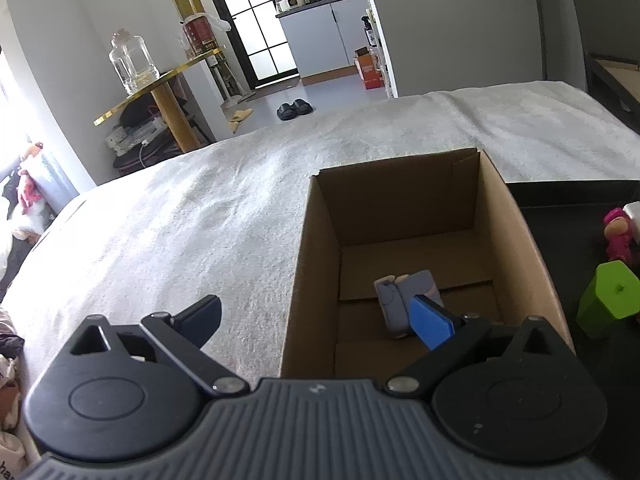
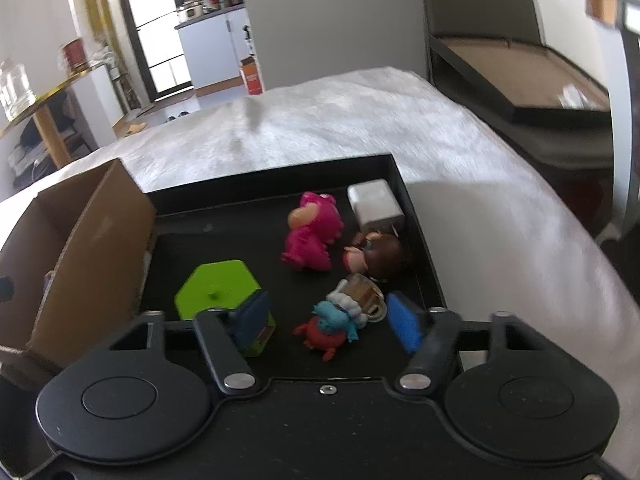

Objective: Organize rigid objects
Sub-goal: 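Move the right gripper back to the blue-and-red mug figure, then grasp the blue-and-red mug figure with the right gripper and lift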

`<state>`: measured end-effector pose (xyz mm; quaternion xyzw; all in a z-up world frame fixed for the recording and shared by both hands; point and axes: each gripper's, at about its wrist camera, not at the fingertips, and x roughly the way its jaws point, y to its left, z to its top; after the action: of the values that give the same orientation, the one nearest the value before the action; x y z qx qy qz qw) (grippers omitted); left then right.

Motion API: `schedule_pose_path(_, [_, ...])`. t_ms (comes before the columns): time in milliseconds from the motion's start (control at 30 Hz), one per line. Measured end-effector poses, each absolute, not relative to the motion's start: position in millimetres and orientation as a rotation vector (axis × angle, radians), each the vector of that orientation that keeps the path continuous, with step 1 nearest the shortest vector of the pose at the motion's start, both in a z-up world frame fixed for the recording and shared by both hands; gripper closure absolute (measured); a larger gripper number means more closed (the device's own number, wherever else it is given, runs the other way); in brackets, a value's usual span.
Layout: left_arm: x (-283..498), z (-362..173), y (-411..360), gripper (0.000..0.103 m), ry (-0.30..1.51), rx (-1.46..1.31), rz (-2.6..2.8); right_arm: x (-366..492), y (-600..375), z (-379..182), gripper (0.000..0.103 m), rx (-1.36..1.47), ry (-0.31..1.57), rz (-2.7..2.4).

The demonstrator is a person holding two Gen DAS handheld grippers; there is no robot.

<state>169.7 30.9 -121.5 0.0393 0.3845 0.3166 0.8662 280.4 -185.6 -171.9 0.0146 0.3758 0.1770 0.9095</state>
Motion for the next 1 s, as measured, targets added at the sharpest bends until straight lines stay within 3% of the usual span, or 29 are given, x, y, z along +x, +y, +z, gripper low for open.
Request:
schedule_pose_path(67, [171,-122,30,0.003,0.811,0.091,0.667,284,-188,-178,0.054,0.038,0.792,0.358])
schedule_pose_path(300, [171,-122,28,0.003,0.821,0.113,0.674,296,-188,-195,0.055,0.061,0.829,0.335])
schedule_pose_path(367, [171,-122,28,0.003,0.82,0.115,0.675,300,-188,-198,0.059,0.063,0.827,0.329])
schedule_pose_path(1000, [165,-118,31,0.003,0.8,0.09,0.662,295,-193,-170,0.06,0.038,0.786,0.335])
